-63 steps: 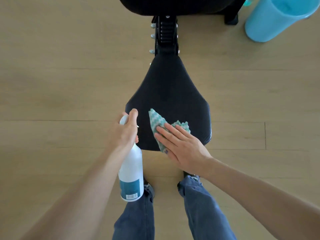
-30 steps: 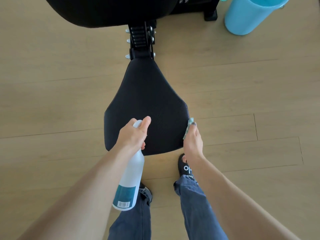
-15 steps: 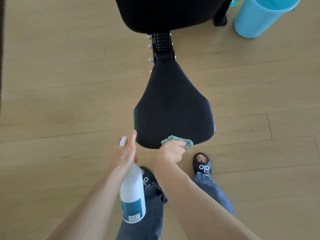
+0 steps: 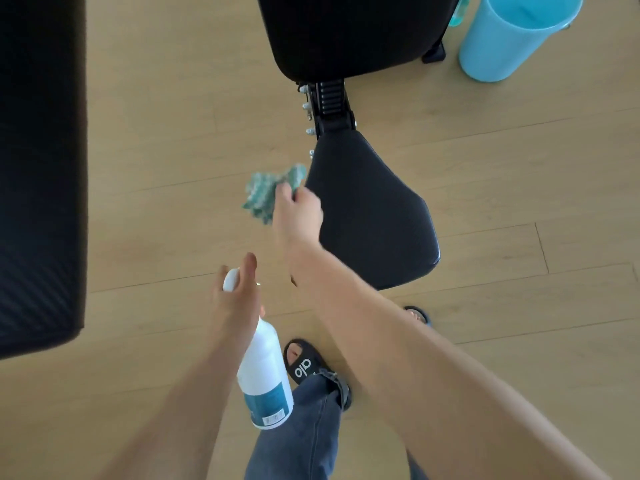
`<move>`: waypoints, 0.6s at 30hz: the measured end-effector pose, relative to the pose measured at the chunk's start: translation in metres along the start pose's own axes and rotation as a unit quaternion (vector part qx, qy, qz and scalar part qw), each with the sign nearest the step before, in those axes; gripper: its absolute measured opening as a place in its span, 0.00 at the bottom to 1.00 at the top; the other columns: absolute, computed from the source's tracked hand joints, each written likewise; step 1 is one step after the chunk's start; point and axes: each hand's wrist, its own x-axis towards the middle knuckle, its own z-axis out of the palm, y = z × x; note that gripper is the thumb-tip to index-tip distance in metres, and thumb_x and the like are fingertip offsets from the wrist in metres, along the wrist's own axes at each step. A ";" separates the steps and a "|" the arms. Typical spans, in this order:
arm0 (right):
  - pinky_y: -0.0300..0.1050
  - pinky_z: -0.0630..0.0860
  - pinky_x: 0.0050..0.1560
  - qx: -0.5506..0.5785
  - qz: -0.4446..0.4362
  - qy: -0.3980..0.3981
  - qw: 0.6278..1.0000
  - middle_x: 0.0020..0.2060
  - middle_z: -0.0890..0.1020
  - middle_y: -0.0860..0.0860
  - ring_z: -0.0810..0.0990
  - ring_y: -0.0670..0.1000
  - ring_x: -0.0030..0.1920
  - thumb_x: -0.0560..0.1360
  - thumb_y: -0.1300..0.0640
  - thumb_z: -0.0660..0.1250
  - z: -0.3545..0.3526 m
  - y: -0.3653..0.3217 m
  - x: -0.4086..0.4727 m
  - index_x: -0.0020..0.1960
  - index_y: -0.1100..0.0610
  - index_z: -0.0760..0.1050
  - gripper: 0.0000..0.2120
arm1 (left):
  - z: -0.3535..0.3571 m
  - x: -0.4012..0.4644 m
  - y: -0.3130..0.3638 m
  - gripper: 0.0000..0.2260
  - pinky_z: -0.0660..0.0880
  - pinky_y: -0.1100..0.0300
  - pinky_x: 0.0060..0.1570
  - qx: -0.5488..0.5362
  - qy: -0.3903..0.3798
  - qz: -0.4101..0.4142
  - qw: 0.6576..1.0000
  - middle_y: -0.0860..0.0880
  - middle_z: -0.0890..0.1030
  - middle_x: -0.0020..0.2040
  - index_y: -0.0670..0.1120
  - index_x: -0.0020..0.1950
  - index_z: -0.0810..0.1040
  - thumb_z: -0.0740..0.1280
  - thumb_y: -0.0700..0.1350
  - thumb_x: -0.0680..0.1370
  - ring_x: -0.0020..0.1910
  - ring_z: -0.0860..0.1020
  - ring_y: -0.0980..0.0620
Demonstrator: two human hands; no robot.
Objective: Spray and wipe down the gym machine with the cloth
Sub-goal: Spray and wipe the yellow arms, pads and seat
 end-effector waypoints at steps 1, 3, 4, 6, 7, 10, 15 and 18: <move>0.48 0.67 0.38 -0.069 -0.089 0.009 0.994 0.36 0.76 0.51 0.75 0.54 0.38 0.82 0.56 0.58 -0.015 -0.016 0.010 0.40 0.58 0.71 0.13 | 0.000 -0.003 0.005 0.29 0.65 0.55 0.33 -0.006 -0.003 -0.012 1.000 0.47 0.75 0.34 0.42 0.72 0.73 0.63 0.63 0.81 0.28 0.72 0.49; 0.47 0.72 0.47 -0.220 -0.211 0.022 0.952 0.47 0.82 0.54 0.79 0.55 0.48 0.82 0.59 0.58 -0.054 -0.024 0.038 0.54 0.59 0.77 0.10 | 0.002 -0.006 0.010 0.27 0.65 0.56 0.34 0.000 -0.022 -0.020 1.000 0.46 0.75 0.37 0.46 0.71 0.73 0.62 0.64 0.81 0.29 0.71 0.51; 0.47 0.74 0.55 -0.294 -0.235 0.033 0.926 0.57 0.81 0.55 0.78 0.56 0.57 0.81 0.63 0.57 -0.076 -0.017 0.053 0.62 0.59 0.76 0.13 | 0.004 -0.007 0.011 0.23 0.65 0.57 0.33 0.008 -0.032 -0.008 0.999 0.45 0.75 0.38 0.47 0.66 0.73 0.61 0.64 0.81 0.30 0.71 0.51; 0.48 0.68 0.69 -0.409 -0.231 0.036 0.882 0.73 0.71 0.54 0.68 0.56 0.73 0.80 0.68 0.56 -0.114 0.012 0.071 0.73 0.58 0.70 0.22 | 0.010 -0.009 0.013 0.19 0.66 0.57 0.34 0.012 -0.043 0.020 0.999 0.43 0.74 0.42 0.46 0.55 0.72 0.61 0.63 0.82 0.33 0.71 0.50; 0.47 0.67 0.70 -0.447 -0.229 0.017 0.864 0.75 0.68 0.53 0.65 0.55 0.75 0.80 0.69 0.56 -0.123 0.035 0.074 0.75 0.58 0.68 0.24 | 0.014 -0.008 0.013 0.21 0.67 0.57 0.35 0.012 -0.048 0.032 0.998 0.43 0.74 0.42 0.44 0.53 0.71 0.61 0.63 0.81 0.35 0.71 0.49; 0.50 0.60 0.78 -0.507 -0.290 -0.071 0.809 0.77 0.65 0.55 0.60 0.56 0.78 0.78 0.68 0.58 -0.115 0.092 0.061 0.76 0.62 0.65 0.26 | 0.021 -0.011 0.016 0.23 0.71 0.61 0.32 0.031 -0.051 0.045 0.997 0.42 0.74 0.40 0.41 0.52 0.70 0.62 0.63 0.81 0.34 0.72 0.48; 0.50 0.48 0.78 -0.504 -0.358 -0.143 0.773 0.75 0.69 0.58 0.63 0.57 0.78 0.76 0.70 0.64 -0.098 0.145 0.010 0.75 0.66 0.68 0.27 | 0.022 -0.017 0.014 0.16 0.67 0.64 0.27 0.032 -0.048 0.031 0.998 0.43 0.74 0.37 0.56 0.41 0.64 0.62 0.62 0.83 0.30 0.72 0.51; 0.53 0.68 0.73 -0.506 -0.389 -0.280 0.717 0.68 0.78 0.57 0.75 0.58 0.69 0.75 0.68 0.67 -0.122 0.142 -0.023 0.68 0.63 0.77 0.21 | 0.016 -0.020 0.014 0.19 0.67 0.62 0.27 0.050 -0.048 0.029 0.997 0.44 0.74 0.34 0.46 0.50 0.71 0.61 0.62 0.83 0.28 0.71 0.50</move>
